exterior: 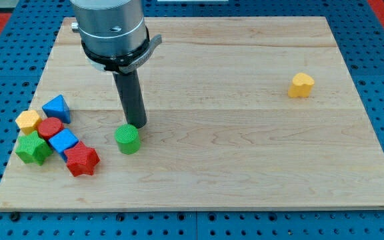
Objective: Push the green circle towards the bottom center
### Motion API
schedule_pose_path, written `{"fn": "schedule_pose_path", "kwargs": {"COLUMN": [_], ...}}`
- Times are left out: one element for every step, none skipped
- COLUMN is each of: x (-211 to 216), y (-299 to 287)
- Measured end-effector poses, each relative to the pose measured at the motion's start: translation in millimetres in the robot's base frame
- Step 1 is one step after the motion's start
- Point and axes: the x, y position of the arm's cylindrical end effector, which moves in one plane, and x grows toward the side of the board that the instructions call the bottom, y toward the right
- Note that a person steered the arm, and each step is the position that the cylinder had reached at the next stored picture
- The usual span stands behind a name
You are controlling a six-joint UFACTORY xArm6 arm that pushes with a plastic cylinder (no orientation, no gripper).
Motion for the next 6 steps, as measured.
{"fn": "schedule_pose_path", "kwargs": {"x": [0.0,1.0,2.3,25.0,119.3,144.2], "y": [0.0,0.0,0.8,-7.7,27.2,12.9]}}
